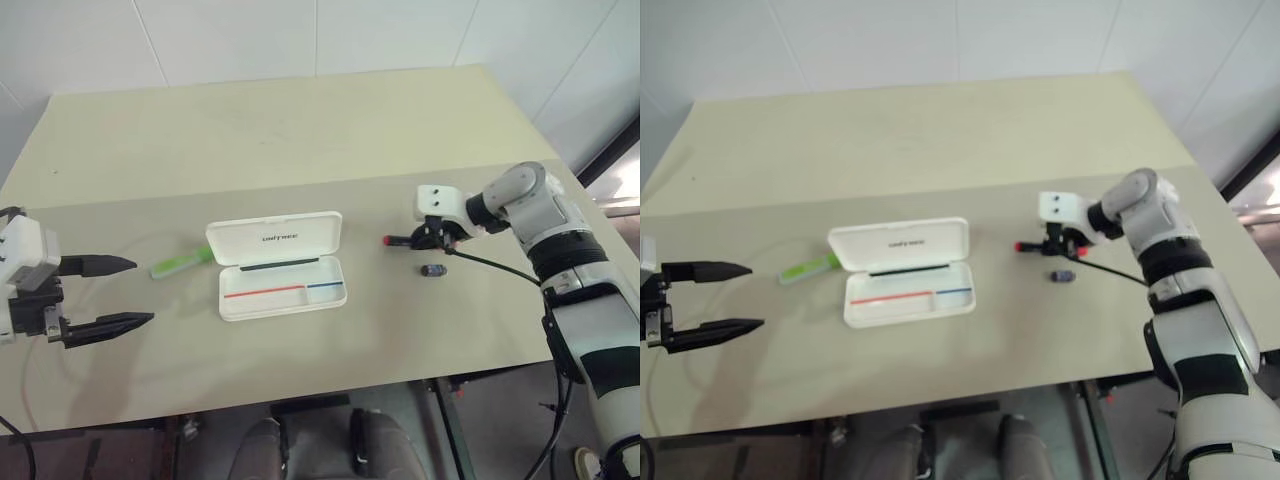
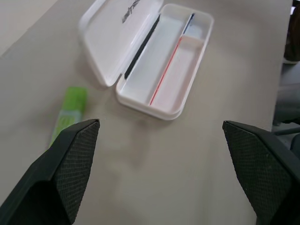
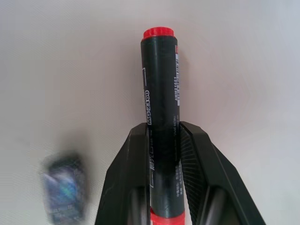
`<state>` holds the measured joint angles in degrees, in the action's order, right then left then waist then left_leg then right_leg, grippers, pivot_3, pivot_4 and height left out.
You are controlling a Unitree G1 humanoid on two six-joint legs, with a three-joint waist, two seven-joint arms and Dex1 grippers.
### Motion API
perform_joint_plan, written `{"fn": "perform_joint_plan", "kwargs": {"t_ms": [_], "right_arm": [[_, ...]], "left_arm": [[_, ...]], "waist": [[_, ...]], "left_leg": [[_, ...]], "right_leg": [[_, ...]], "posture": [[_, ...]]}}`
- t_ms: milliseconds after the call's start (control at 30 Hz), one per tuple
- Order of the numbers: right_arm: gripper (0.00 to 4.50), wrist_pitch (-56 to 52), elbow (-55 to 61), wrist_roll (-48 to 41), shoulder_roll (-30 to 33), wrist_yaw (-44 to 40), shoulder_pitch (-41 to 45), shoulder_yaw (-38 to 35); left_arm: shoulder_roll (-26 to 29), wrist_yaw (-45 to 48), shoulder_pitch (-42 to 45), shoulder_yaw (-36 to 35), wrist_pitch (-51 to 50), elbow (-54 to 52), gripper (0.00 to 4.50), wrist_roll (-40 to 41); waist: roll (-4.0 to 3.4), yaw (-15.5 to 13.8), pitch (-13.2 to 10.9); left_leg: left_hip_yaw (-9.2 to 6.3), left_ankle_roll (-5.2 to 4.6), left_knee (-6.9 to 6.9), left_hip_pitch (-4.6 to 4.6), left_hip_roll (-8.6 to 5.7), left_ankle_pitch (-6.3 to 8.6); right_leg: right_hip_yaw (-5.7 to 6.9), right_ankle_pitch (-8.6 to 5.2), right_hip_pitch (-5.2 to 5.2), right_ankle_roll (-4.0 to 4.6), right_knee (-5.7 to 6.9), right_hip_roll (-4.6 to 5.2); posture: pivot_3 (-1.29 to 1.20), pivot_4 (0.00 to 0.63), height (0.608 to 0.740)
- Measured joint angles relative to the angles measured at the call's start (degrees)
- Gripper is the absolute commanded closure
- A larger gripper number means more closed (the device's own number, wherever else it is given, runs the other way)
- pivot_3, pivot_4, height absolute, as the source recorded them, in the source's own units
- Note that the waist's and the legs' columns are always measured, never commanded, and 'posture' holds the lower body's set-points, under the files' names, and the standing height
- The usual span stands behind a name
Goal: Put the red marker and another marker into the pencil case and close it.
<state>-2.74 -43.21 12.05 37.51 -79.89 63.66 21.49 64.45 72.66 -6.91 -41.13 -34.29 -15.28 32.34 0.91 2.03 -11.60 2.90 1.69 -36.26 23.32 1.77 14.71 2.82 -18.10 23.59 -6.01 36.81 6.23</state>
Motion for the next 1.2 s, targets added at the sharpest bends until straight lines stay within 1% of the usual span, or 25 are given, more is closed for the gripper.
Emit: {"fn": "perform_joint_plan", "kwargs": {"t_ms": [67,100,167,200,267,333,433,533,600,667,800,967,1200], "right_arm": [[3.94,-4.6,8.9,-1.8,0.2,-2.0,-2.1,-0.6],[3.94,-8.6,16.3,-3.4,0.3,-3.3,-3.7,-1.0],[3.94,-13.6,25.9,-5.5,0.3,-4.4,-4.9,-1.2],[3.94,-17.4,32.4,-7.1,0.4,-4.7,-5.8,-1.5],[3.94,-22.9,40.7,-9.7,0.5,-5.1,-6.2,-1.5],[3.94,-27.8,47.1,-12.0,0.6,-5.1,-6.4,-1.5],[3.94,-33.2,52.1,-14.5,0.4,-4.7,-6.8,-1.4],[3.94,-36.3,53.7,-15.6,-2.3,-2.8,-6.8,0.4],[3.94,-37.0,53.1,-15.5,-5.4,-0.7,-6.8,2.0],[3.94,-37.3,51.6,-15.4,-8.6,1.5,-6.6,3.9],[3.94,-36.8,48.3,-14.8,-12.4,4.7,-6.1,6.2],[3.94,-34.4,45.6,-14.2,-13.7,6.1,-6.0,8.0],[3.94,-28.4,41.0,-11.1,-15.7,8.2,-4.6,10.5]], "left_arm": [[0.0,0.2,-0.2,-0.3,0.4,0.5,0.0,-0.7],[0.0,0.4,-0.1,-0.4,0.7,0.7,0.0,-0.9],[0.1,0.5,0.3,-0.2,1.2,1.0,0.0,-1.0],[0.2,0.5,1.2,0.5,1.5,1.5,0.0,-1.0],[0.8,0.5,2.5,2.0,2.1,2.3,0.0,-1.0],[0.9,0.4,4.0,3.6,2.5,2.6,0.0,-1.0],[0.9,0.3,5.7,5.6,2.9,3.0,0.0,-1.0],[0.9,0.0,7.8,7.8,3.4,3.7,0.0,-1.0],[0.9,-0.1,8.9,9.1,3.8,4.1,0.0,-1.0],[0.9,-0.3,9.5,10.2,4.0,4.2,0.0,-1.0],[0.9,-0.5,9.7,10.7,4.1,4.1,0.0,-1.0],[0.9,-0.6,9.4,10.6,4.1,3.8,0.0,-1.0],[0.9,-0.9,8.9,10.6,3.8,2.3,0.0,-1.0]], "waist": [[-0.01,-0.1,0.0],[-0.01,-0.2,0.0],[-0.01,-0.3,0.0],[-0.01,-0.4,0.0],[0.0,-0.5,0.0],[0.04,-0.6,0.0],[0.11,-0.5,0.1],[0.13,-0.2,0.1],[0.14,0.0,0.1],[0.14,0.1,0.1],[0.16,-0.1,0.1],[0.17,-0.3,0.1],[0.19,-0.2,0.1]], "left_leg": [[0.01,0.0,-0.03,0.0,0.03,0.0],[0.01,0.0,-0.04,0.0,0.03,0.01],[0.01,-0.03,-0.09,-0.01,0.02,0.03],[0.01,-0.04,-0.1,-0.02,0.03,0.05],[-0.01,-0.09,-0.12,-0.01,0.01,0.08],[-0.01,-0.4,-0.15,-0.01,0.0,0.28],[0.02,-0.4,-0.19,-0.01,0.0,0.31],[0.04,-0.4,-0.19,-0.03,0.02,0.31],[0.06,-0.38,-0.19,-0.04,0.05,0.3],[0.07,-0.37,-0.17,-0.02,0.05,0.29],[0.1,-0.37,-0.2,0.0,0.03,0.29],[0.1,-0.38,-0.22,-0.01,0.03,0.3],[0.1,-0.37,-0.23,-0.01,0.04,0.3]], "right_leg": [[-0.01,0.0,0.02,0.0,0.04,-0.01],[-0.01,0.0,0.02,0.0,0.06,-0.01],[-0.02,0.0,0.01,0.0,0.1,0.0],[-0.02,0.0,0.0,0.0,0.09,0.0],[-0.01,0.0,-0.02,0.0,0.09,0.01],[-0.01,0.0,-0.04,0.0,0.07,0.04],[-0.03,0.0,-0.04,0.0,0.07,0.05],[-0.06,0.0,-0.02,0.01,0.15,0.01],[-0.08,0.0,0.02,0.02,0.18,-0.03],[-0.08,0.0,0.04,0.02,0.19,-0.03],[-0.08,0.0,0.04,0.02,0.17,0.01],[-0.08,0.0,0.03,0.02,0.17,0.0],[-0.08,0.0,0.04,0.02,0.18,-0.01]], "posture": [[0.0,0.15,0.74],[0.0,0.15,0.74],[0.0,0.15,0.74],[0.0,0.15,0.74],[0.0,0.15,0.74],[0.0,0.15,0.74],[0.0,0.15,0.74],[0.0,0.15,0.74],[0.0,0.15,0.74],[0.0,0.15,0.74],[0.0,0.15,0.74],[0.0,0.15,0.74],[0.0,0.15,0.74]]}}
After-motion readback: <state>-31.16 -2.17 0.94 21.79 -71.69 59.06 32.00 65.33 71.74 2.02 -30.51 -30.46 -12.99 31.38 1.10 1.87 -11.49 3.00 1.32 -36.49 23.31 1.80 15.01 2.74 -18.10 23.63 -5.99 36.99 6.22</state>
